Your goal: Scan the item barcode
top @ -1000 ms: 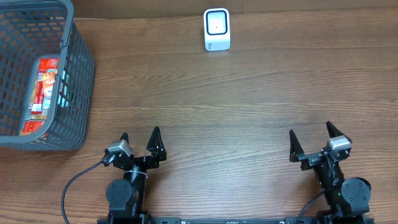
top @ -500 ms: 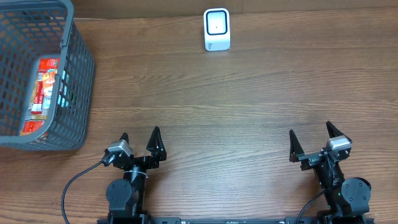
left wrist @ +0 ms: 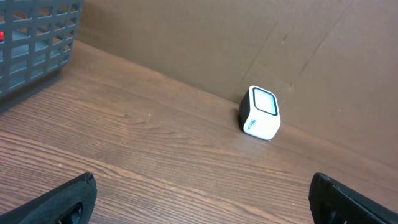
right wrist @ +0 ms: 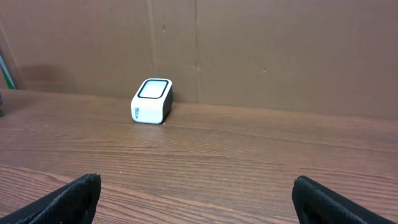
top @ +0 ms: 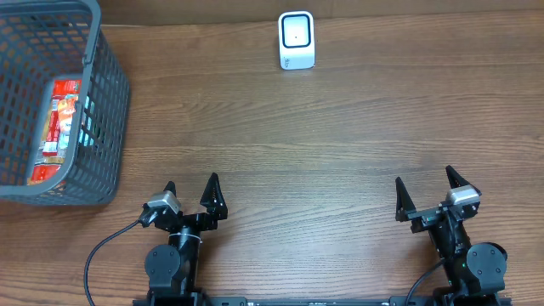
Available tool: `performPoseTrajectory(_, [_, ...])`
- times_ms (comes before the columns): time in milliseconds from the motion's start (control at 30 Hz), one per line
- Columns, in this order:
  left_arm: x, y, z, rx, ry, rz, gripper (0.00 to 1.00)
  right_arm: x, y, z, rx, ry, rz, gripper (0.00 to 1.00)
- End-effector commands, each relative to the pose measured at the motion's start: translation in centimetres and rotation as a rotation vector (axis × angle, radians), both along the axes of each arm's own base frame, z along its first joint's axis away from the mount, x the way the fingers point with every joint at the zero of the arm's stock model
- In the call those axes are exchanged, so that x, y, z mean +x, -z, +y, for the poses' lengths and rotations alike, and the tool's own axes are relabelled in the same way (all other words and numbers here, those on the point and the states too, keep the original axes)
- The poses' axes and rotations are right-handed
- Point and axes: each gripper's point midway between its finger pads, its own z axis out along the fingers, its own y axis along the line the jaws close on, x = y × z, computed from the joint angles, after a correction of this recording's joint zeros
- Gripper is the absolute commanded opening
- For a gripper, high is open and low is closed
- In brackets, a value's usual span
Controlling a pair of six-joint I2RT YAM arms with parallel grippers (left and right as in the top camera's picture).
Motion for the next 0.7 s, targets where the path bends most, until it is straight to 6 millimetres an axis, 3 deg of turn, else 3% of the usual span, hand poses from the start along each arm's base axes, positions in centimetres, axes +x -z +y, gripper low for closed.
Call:
performPoseTrajectory(0, [-0.02, 0.00, 0.04, -0.014, -0.001, -0.004, 1.00, 0.01, 0.18, -0.07, -0.001, 0.001, -0.004, 1.00])
performPoseTrajectory(667, [-0.07, -0.12, -0.59, -0.017, 0.035, -0.003, 1.00, 0.01, 0.18, -0.07, -0.001, 0.001, -0.004, 1.00])
